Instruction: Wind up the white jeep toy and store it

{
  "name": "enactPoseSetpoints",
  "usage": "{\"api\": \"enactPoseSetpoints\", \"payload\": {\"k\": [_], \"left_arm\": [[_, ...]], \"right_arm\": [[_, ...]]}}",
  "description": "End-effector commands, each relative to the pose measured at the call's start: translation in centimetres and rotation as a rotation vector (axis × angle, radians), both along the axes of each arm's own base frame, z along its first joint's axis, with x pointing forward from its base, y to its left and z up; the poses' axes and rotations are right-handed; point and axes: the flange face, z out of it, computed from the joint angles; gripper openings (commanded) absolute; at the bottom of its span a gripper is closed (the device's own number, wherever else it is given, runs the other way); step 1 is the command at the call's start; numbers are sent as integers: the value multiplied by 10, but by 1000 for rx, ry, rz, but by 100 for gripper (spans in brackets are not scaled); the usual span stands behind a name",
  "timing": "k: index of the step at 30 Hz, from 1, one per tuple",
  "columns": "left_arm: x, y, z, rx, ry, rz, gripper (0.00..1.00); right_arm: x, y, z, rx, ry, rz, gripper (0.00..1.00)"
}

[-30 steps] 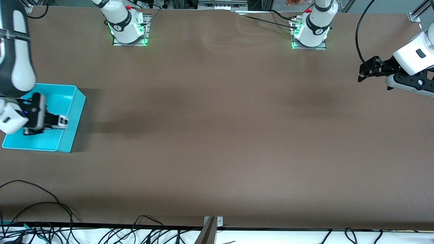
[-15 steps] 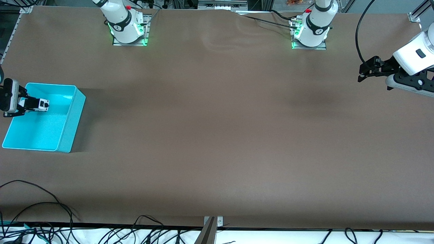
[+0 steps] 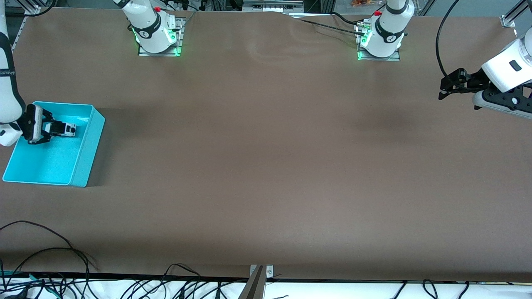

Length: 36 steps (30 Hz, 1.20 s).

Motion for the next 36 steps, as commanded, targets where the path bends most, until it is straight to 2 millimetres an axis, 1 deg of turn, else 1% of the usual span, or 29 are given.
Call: {"api": "enactPoseSetpoints", "payload": {"k": [1,3,5,6,8,9,10,11,16,19,20,24,27,29,31,36], "left_arm": [[-4,-1,5,-26,7,2,100],[-4,-2,5,-26,5,1,100],[-3,-2,5,-28,4,-1,100],[-4,-2,5,-26,5,2,100],[-3,-4,5,-26,4,2,100],[-3,-4,5,-28,4,2,100],[-4,-5,5,-28,6,1,100],[-4,-4,5,-26,6,2,100],[-4,-3,5,-27,5,-2,100],[-4,-3,5,-27,5,-4,100],[-4,-3,5,-27,7,-4,100],[-4,-4,5,-26,5,1,100],[-4,-5,5,-26,5,-1,100],[-4,-5,5,-26,6,1,100],[-4,-5,6,-28,4,1,100],[-4,-7,5,-27,4,-1,100]], "right_arm": [[-3,-9,-5,21,-27,2,16],[-3,-9,-5,22,-27,1,16],[-1,-8,-4,21,-30,5,20],[-1,-9,-4,21,-30,3,28],[-2,-8,-4,26,-24,5,53],[-2,-8,-4,30,-21,8,68],[-2,-7,-4,33,-21,13,90],[-2,-6,-5,38,-17,13,100],[1,-4,0,46,-18,21,100],[8,0,11,83,-16,8,100],[12,3,18,100,-17,2,100],[44,25,56,122,-28,38,100],[61,38,83,122,-11,17,100],[68,45,100,116,10,-29,100],[72,55,122,108,37,-88,100],[80,84,172,83,69,-196,100]]}}
